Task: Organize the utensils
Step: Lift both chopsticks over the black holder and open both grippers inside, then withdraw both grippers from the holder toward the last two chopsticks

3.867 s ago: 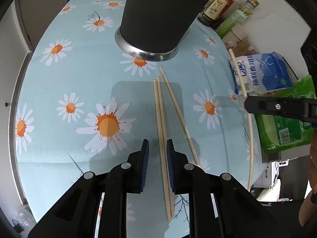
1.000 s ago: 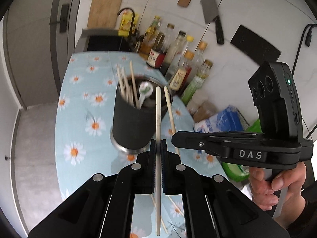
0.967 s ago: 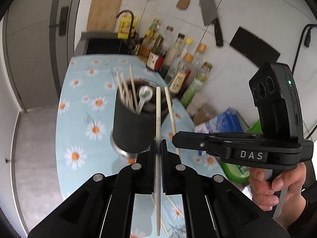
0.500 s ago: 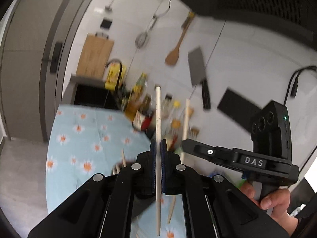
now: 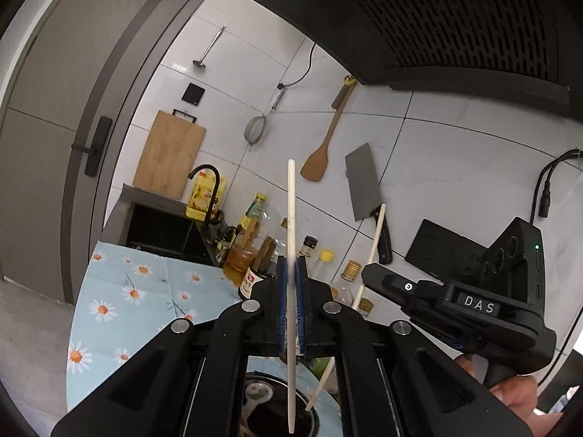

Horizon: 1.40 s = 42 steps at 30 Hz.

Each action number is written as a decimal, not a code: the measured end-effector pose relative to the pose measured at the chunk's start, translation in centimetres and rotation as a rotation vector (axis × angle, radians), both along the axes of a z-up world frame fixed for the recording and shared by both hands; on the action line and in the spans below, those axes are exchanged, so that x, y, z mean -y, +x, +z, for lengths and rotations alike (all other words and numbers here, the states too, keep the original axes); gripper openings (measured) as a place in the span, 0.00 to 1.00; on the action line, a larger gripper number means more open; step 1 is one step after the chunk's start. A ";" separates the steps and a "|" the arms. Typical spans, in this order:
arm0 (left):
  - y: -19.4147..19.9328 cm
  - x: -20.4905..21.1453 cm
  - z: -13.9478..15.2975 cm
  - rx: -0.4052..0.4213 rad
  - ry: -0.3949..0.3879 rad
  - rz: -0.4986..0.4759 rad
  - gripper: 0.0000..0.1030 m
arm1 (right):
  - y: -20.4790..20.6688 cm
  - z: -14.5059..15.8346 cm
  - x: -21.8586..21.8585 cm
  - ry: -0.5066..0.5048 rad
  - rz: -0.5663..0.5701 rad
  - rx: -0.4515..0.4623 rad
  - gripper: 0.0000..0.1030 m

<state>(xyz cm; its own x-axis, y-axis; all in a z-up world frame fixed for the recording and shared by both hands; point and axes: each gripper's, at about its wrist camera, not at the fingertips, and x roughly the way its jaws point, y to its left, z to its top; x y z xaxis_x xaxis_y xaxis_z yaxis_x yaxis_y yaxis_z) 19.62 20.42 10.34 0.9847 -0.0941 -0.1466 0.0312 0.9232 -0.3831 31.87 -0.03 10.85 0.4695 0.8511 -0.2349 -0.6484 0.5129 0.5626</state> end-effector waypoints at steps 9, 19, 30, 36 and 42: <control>0.4 0.8 -3.2 0.002 0.012 -0.033 0.04 | -1.1 -3.2 -1.3 -0.068 -0.001 0.007 0.06; -0.2 1.8 -4.7 -0.036 0.039 -0.040 0.05 | -2.1 -4.7 -1.4 -0.109 0.013 -0.014 0.19; -2.1 2.1 -4.3 -0.049 0.040 -0.021 0.14 | -3.3 -3.5 0.3 -0.089 0.001 -0.013 0.20; -3.9 2.7 -3.4 -0.070 0.049 -0.006 0.14 | -4.1 -2.9 1.3 -0.102 0.007 -0.028 0.21; -5.4 3.6 -2.2 -0.138 0.097 0.000 0.15 | -5.2 -2.2 2.8 -0.117 0.026 -0.045 0.28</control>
<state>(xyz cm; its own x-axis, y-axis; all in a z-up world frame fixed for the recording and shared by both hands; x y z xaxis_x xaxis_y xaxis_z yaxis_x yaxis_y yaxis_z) 14.24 16.80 8.17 0.9546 -0.0727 -0.2889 -0.0157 0.9561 -0.2925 26.69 -2.83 8.68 0.4344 0.8283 -0.3539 -0.6377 0.5603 0.5286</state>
